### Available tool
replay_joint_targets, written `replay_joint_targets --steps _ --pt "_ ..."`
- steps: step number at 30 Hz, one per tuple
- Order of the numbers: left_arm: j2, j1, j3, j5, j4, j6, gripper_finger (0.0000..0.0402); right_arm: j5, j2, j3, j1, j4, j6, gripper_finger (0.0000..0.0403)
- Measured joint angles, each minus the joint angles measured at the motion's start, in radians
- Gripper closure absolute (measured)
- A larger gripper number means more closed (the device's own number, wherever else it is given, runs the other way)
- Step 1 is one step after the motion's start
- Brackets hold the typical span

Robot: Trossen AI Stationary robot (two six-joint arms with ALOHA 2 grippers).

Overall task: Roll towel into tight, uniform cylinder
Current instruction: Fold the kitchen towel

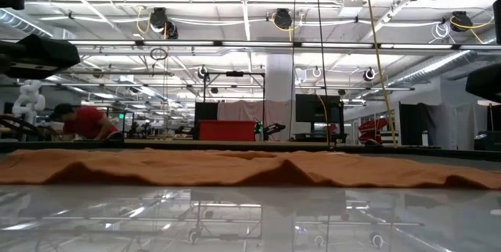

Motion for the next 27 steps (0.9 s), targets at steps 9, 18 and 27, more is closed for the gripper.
replay_joint_targets --steps 9,18,27 --pt "0.005 -0.009 0.064 -0.009 -0.112 0.001 0.0393 -0.008 0.003 0.01 0.0 0.028 -0.065 0.0392" --pt "0.006 -0.045 0.22 -0.079 -0.427 -0.049 0.0393 0.004 0.006 0.218 0.02 -0.183 -0.081 0.0401" --pt "0.004 -0.103 0.435 -0.225 -0.575 -0.056 0.0393 0.025 0.005 0.47 0.066 -0.373 -0.087 0.0402"
